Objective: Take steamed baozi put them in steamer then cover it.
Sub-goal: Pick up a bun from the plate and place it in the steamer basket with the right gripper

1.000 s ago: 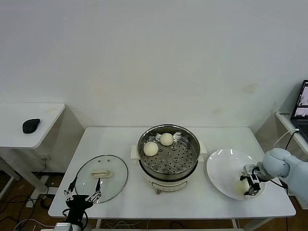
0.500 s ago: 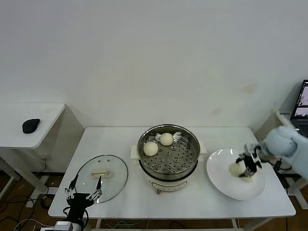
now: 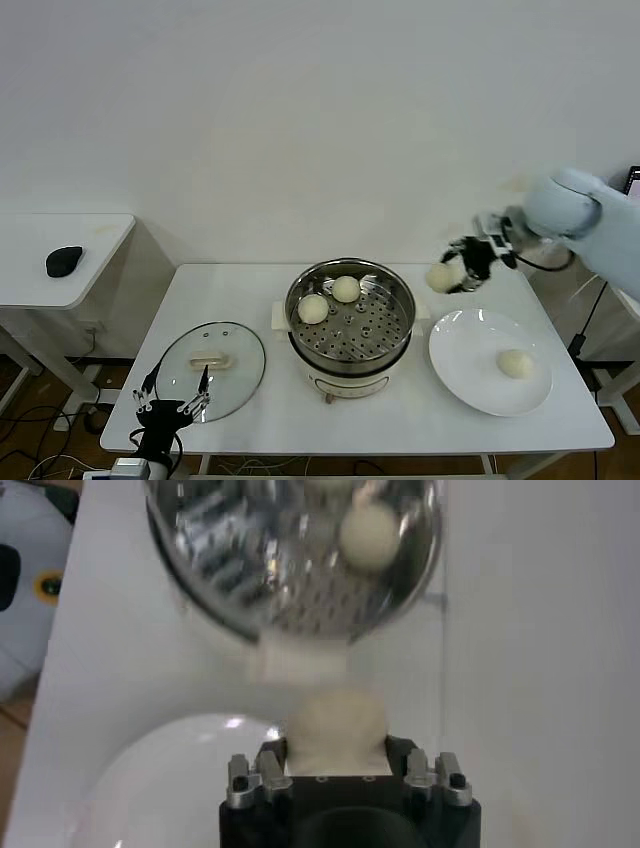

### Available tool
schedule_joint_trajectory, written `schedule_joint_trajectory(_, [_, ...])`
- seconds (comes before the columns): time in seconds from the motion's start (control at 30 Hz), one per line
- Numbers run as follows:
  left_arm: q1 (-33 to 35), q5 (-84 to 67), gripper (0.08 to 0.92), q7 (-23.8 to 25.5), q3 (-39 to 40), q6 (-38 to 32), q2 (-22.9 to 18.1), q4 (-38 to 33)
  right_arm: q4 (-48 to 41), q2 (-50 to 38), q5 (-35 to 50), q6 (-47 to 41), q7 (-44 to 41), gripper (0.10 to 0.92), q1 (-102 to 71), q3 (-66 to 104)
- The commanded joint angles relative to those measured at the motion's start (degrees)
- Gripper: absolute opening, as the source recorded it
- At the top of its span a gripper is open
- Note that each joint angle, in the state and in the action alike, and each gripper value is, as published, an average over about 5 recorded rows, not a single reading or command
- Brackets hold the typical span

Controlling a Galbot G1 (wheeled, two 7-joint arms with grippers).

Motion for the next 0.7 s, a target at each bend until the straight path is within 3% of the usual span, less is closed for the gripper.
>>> schedule_joint_trajectory(0.03, [-0.08, 0.05, 0.823, -0.03, -0.29, -0.02, -0.44, 0.09, 3.63, 14.45, 1.75, 10.82, 1.38, 0.611, 9.58, -11.85])
schedule_joint_trajectory(0.33, [-0.27, 0.02, 0.823, -0.15, -0.91, -0.15, -1.03, 0.23, -0.07, 20.64, -8.00, 25.14, 2.44, 0.619, 6.75, -15.72])
schedule_joint_trajectory(0.7, [-0.42, -0.49, 0.823, -0.47, -1.42, -0.29, -1.43, 0.31, -1.57, 26.58, -13.83, 34.58, 4.23, 0.628, 4.12, -17.72])
